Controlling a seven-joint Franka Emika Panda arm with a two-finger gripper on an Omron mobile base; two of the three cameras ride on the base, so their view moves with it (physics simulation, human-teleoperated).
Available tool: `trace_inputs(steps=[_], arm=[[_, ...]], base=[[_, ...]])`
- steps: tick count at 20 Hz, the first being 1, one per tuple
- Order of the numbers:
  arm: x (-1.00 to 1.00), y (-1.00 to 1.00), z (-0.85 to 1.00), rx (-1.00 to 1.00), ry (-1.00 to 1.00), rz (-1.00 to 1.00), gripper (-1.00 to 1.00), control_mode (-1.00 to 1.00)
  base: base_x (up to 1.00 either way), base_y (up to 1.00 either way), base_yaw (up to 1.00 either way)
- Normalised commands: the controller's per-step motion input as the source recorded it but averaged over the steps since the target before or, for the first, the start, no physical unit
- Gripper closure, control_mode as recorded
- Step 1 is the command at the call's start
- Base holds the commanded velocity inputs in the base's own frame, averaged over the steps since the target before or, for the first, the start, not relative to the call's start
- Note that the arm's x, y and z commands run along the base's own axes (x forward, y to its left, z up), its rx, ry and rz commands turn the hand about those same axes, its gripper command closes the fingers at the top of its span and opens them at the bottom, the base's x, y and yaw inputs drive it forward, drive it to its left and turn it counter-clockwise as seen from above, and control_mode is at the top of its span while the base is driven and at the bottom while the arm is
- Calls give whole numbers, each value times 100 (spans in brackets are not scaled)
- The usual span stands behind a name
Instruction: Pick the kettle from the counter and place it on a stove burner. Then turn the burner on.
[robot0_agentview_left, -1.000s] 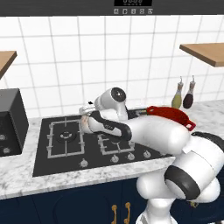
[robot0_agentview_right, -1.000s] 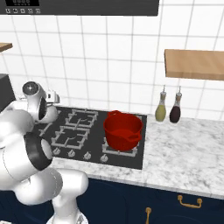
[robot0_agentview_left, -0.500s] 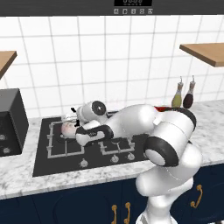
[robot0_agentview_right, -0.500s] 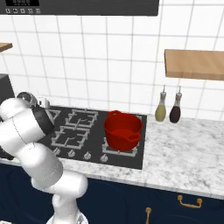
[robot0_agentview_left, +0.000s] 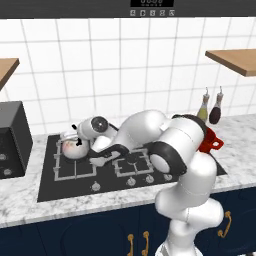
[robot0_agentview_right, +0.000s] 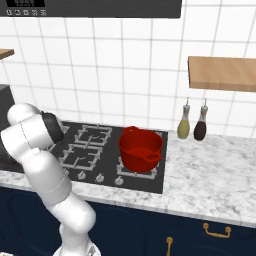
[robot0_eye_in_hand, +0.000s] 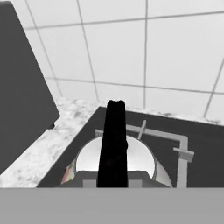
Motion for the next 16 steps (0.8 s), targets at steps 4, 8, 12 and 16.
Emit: trace_inputs(steps=[4, 8, 12, 16], arm=[[0, 14, -13, -1, 2, 0, 100, -100], [0, 0, -45, -16, -4, 0, 100, -100], [0, 0, -12, -5, -3, 0, 100, -100], [3, -30, -4, -1, 0, 0, 100, -100]], base=[[0, 0, 0], [0, 0, 0], [0, 0, 0], [0, 0, 0]])
